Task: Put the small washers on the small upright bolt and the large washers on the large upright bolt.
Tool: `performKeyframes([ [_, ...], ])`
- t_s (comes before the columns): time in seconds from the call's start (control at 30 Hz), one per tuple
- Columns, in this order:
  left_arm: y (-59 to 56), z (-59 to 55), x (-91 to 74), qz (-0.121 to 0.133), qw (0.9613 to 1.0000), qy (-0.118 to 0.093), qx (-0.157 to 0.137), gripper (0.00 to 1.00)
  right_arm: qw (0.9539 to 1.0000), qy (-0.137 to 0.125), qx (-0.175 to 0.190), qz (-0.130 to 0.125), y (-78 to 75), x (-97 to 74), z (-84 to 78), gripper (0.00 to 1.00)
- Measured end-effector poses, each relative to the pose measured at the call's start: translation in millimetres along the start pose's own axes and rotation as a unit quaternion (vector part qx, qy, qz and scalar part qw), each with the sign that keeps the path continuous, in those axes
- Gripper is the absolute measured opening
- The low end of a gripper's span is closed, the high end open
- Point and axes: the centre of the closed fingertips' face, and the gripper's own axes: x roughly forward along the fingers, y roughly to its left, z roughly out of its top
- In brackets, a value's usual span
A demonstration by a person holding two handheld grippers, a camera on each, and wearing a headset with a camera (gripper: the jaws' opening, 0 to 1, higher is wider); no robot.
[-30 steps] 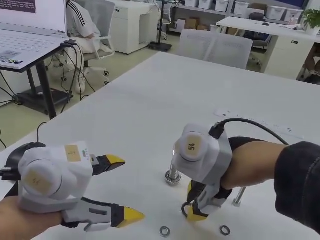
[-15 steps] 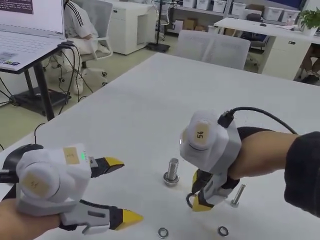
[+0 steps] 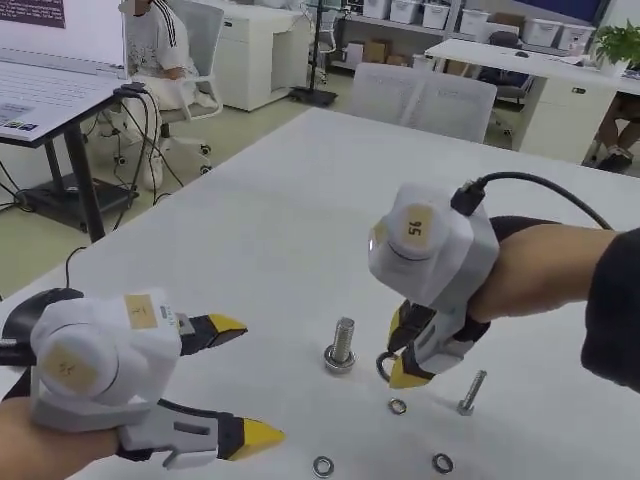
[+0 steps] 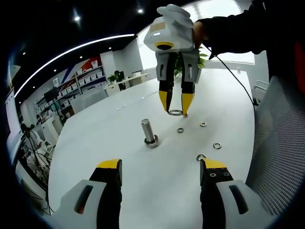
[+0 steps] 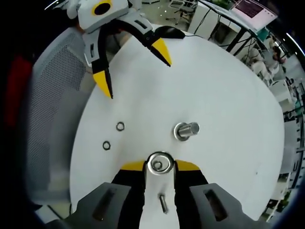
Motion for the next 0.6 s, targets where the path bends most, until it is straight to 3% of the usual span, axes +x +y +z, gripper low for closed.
performKeyframes([
  [0.3,0.4,0.2,1.3,-0.002,1.0,0.001,0.001,0.65,0.9998,-0.008,-0.007,-0.016,-16.5,-11.3,10.7,0.23],
  [0.6,0.5,-1.0,2.2,-0.003,1.0,0.003,0.0,0.65,0.9991,-0.019,-0.027,-0.026,-28.9,-13.7,31.6,0.23],
])
